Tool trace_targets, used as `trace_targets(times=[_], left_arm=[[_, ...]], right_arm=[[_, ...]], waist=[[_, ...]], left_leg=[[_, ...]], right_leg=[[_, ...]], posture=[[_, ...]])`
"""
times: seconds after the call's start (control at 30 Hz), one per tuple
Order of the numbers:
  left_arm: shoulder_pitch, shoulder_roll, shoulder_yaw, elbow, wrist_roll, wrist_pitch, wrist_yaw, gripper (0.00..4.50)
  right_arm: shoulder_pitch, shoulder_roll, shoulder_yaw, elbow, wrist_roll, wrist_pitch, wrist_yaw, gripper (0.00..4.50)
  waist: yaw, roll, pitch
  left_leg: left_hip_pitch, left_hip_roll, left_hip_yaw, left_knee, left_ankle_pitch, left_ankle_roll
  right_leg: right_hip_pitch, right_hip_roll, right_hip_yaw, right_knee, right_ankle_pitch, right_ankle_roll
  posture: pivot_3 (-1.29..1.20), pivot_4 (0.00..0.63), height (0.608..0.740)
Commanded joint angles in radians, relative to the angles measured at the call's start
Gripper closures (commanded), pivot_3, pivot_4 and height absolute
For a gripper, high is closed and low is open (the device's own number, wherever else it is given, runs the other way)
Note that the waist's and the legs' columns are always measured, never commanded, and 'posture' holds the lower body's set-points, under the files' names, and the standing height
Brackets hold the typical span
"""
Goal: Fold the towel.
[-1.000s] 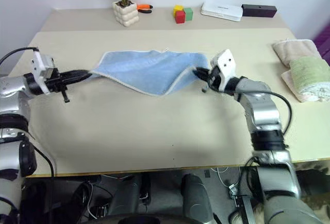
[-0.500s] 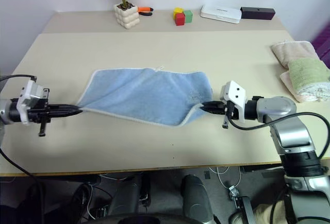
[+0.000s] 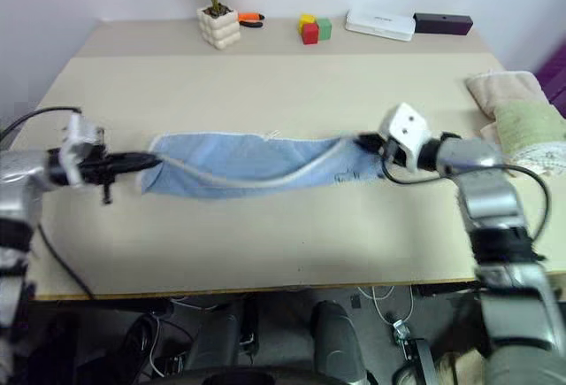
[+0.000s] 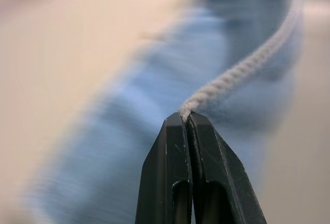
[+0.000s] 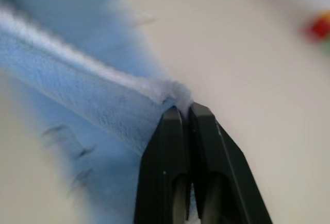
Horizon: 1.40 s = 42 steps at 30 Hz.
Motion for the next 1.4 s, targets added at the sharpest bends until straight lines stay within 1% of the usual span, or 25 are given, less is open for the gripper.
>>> trace_targets(times=[0.03,0.07,0.1,0.13,0.2,0.27,0.3,0.4,0.43,0.5,0.57,0.6,0.63,0.7,0.77,0.83,0.9,0.97,1.0,1.03,1.13,1.2,1.27,1.33,1.4], left_arm=[[-0.267,-0.026,0.057,0.222,0.132,-0.113,0.394,4.50],[-0.322,-0.032,0.069,0.266,0.150,-0.126,0.464,4.50],[-0.361,-0.034,0.077,0.294,0.162,-0.142,0.493,4.50],[-0.409,-0.025,0.084,0.316,0.179,-0.163,0.531,4.50],[-0.494,0.002,0.103,0.345,0.207,-0.212,0.593,4.50],[-0.543,0.023,0.123,0.361,0.219,-0.242,0.612,4.50],[-0.547,0.023,0.146,0.364,0.202,-0.245,0.579,4.50],[-0.508,0.020,0.177,0.357,0.190,-0.288,0.475,4.50],[-0.496,0.018,0.185,0.353,0.190,-0.303,0.449,4.50],[-0.426,0.009,0.222,0.322,0.136,-0.302,0.251,4.50],[-0.328,0.007,0.231,0.275,0.084,-0.255,-0.022,4.50],[-0.285,0.007,0.229,0.252,0.072,-0.252,-0.104,4.50],[-0.258,0.007,0.231,0.232,0.066,-0.249,-0.150,4.50],[-0.180,0.009,0.219,0.179,0.046,-0.181,-0.233,4.50],[-0.095,0.021,0.186,0.103,0.012,-0.111,-0.267,4.50],[0.029,0.066,0.115,-0.020,-0.050,-0.028,-0.269,4.50],[0.117,0.143,0.037,-0.076,-0.068,-0.026,-0.269,4.50],[0.160,0.210,-0.022,-0.108,-0.106,0.007,-0.269,4.50],[0.172,0.233,-0.042,-0.120,-0.127,0.017,-0.269,4.50],[0.186,0.256,-0.064,-0.136,-0.148,0.027,-0.269,4.50],[0.216,0.304,-0.122,-0.171,-0.198,0.056,-0.269,4.50],[0.305,0.389,-0.187,-0.270,-0.280,0.131,-0.269,4.50],[0.373,0.445,-0.221,-0.345,-0.343,0.171,-0.269,4.50],[0.446,0.494,-0.233,-0.430,-0.411,0.210,-0.269,4.50],[0.522,0.537,-0.226,-0.516,-0.472,0.241,-0.269,4.50]], right_arm=[[-0.284,0.065,-0.011,0.314,-0.138,-0.170,-0.332,4.47],[-0.348,0.080,-0.014,0.388,-0.158,-0.205,-0.394,4.47],[-0.395,0.087,-0.015,0.443,-0.172,-0.233,-0.432,4.47],[-0.456,0.080,-0.017,0.494,-0.195,-0.277,-0.503,4.47],[-0.548,0.085,-0.060,0.536,-0.165,-0.355,-0.556,4.47],[-0.583,0.106,-0.112,0.533,-0.087,-0.394,-0.525,4.47],[-0.570,0.119,-0.140,0.509,-0.032,-0.400,-0.481,4.47],[-0.470,0.142,-0.144,0.405,0.062,-0.377,-0.299,4.47],[-0.443,0.144,-0.142,0.375,0.076,-0.369,-0.267,4.47],[-0.291,0.136,-0.105,0.203,0.140,-0.266,-0.128,4.47],[-0.132,0.112,-0.069,0.033,0.203,-0.124,-0.014,4.47],[-0.080,0.098,-0.060,-0.014,0.196,-0.098,0.000,4.47],[-0.047,0.087,-0.057,-0.051,0.189,-0.075,0.004,4.47],[0.040,0.055,-0.051,-0.120,0.197,-0.012,0.041,4.47],[0.098,0.031,-0.053,-0.164,0.195,0.017,0.062,4.47],[0.154,-0.004,-0.058,-0.210,0.201,0.064,0.087,4.47],[0.197,-0.046,-0.083,-0.266,0.238,0.109,0.129,4.47],[0.237,-0.096,-0.102,-0.300,0.261,0.131,0.176,4.47],[0.256,-0.117,-0.109,-0.308,0.272,0.139,0.199,4.47],[0.276,-0.140,-0.112,-0.312,0.281,0.152,0.222,4.47],[0.313,-0.175,-0.116,-0.322,0.280,0.153,0.257,4.47],[0.367,-0.216,-0.132,-0.369,0.325,0.190,0.326,4.47],[0.394,-0.234,-0.145,-0.404,0.366,0.236,0.354,4.47],[0.423,-0.252,-0.145,-0.422,0.360,0.228,0.367,4.47],[0.463,-0.273,-0.154,-0.453,0.378,0.261,0.392,4.47]], waist=[[-0.004,-0.001,0.002],[-0.005,-0.002,0.002],[-0.007,-0.002,0.002],[-0.007,-0.001,0.002],[-0.008,-0.001,0.002],[-0.009,-0.001,0.002],[-0.010,-0.001,0.002],[-0.011,-0.001,0.001],[-0.011,-0.001,0.002],[-0.007,-0.001,0.001],[-0.003,-0.001,0.001],[-0.002,0.000,0.001],[-0.004,0.000,0.001],[-0.003,0.000,0.002],[-0.004,0.000,0.002],[-0.006,0.000,0.001],[-0.009,0.000,0.001],[-0.007,0.000,0.001],[-0.006,0.000,0.001],[-0.001,0.000,0.001],[0.006,0.000,0.001],[0.003,0.000,0.001],[-0.002,0.000,0.001],[-0.005,0.000,0.001],[-0.004,0.000,0.001]], left_leg=[[0.000,0.000,0.000,0.000,0.000,0.000],[-0.005,0.000,0.000,0.000,0.000,0.000],[-0.007,0.000,0.000,0.001,0.000,0.000],[-0.010,0.000,0.000,0.000,0.000,0.000],[-0.011,0.000,0.002,-0.003,0.000,0.000],[-0.014,0.000,0.004,-0.004,0.000,0.000],[-0.014,0.000,0.004,-0.004,0.000,0.000],[-0.013,0.001,0.006,-0.005,0.000,0.000],[-0.012,0.001,0.006,-0.005,0.000,0.000],[-0.008,0.001,0.007,-0.003,0.000,0.000],[-0.004,0.002,0.006,-0.002,0.000,0.000],[-0.003,0.002,0.006,-0.002,0.000,0.000],[-0.002,0.002,0.006,-0.002,0.000,0.000],[-0.004,0.002,0.006,0.000,0.000,0.000],[-0.004,0.003,0.006,0.000,0.000,0.000],[-0.003,0.003,0.006,-0.001,0.000,0.001],[-0.001,0.004,0.006,-0.002,0.000,0.001],[0.000,0.004,0.006,-0.002,-0.001,0.001],[0.000,0.004,0.007,-0.002,-0.001,0.001],[0.000,0.005,0.007,-0.001,-0.004,0.006],[0.001,0.005,0.006,0.000,-0.005,0.008],[0.002,0.005,0.006,0.000,-0.005,0.008],[0.001,0.005,0.007,-0.001,-0.006,0.009],[0.001,0.006,0.007,-0.001,-0.006,0.009],[0.002,0.006,0.008,-0.001,-0.006,0.009]], right_leg=[[0.000,0.000,0.000,0.000,0.000,0.000],[-0.004,0.000,0.000,0.000,0.000,0.001],[-0.006,0.000,0.000,0.000,0.000,0.001],[-0.009,0.000,0.000,0.000,0.000,0.001],[-0.010,0.000,0.000,0.000,0.000,0.001],[-0.014,0.000,0.000,-0.001,0.000,0.001],[-0.014,0.000,0.000,-0.002,0.000,0.002],[-0.012,0.000,-0.001,-0.002,0.000,0.002],[-0.011,0.000,-0.001,-0.002,0.000,0.002],[-0.007,0.000,-0.001,-0.002,0.000,0.002],[-0.003,-0.001,-0.001,-0.001,0.000,0.002],[-0.002,-0.001,-0.001,-0.001,0.000,0.002],[-0.002,-0.001,-0.001,-0.001,0.000,0.002],[-0.004,-0.001,-0.001,0.000,0.000,0.001],[-0.003,-0.001,-0.001,0.000,0.000,0.001],[-0.003,-0.001,-0.001,0.000,0.000,0.001],[-0.002,0.000,-0.001,0.000,0.000,0.001],[-0.002,0.000,-0.001,0.000,0.000,0.001],[-0.002,0.000,-0.001,0.000,0.000,0.001],[-0.002,0.000,-0.001,0.000,0.000,0.001],[0.000,0.000,-0.001,0.000,0.000,0.000],[0.001,-0.001,-0.001,0.000,0.000,0.000],[0.000,-0.001,0.000,-0.001,-0.001,0.000],[-0.001,0.000,0.000,-0.001,-0.001,-0.001],[-0.001,0.000,0.000,0.000,-0.001,-0.001]], posture=[[0.00,0.150,0.735],[0.00,0.150,0.735],[0.00,0.150,0.735],[0.00,0.150,0.735],[0.00,0.150,0.735],[0.00,0.150,0.735],[0.00,0.150,0.735],[0.00,0.150,0.735],[0.00,0.150,0.735],[0.00,0.150,0.735],[0.00,0.150,0.735],[0.00,0.150,0.735],[0.00,0.150,0.735],[0.00,0.150,0.735],[0.00,0.150,0.735],[0.00,0.150,0.735],[0.00,0.150,0.735],[0.00,0.150,0.735],[0.00,0.150,0.735],[0.00,0.150,0.735],[0.00,0.150,0.735],[0.00,0.150,0.735],[0.00,0.150,0.735],[0.00,0.150,0.735],[0.00,0.150,0.735]])
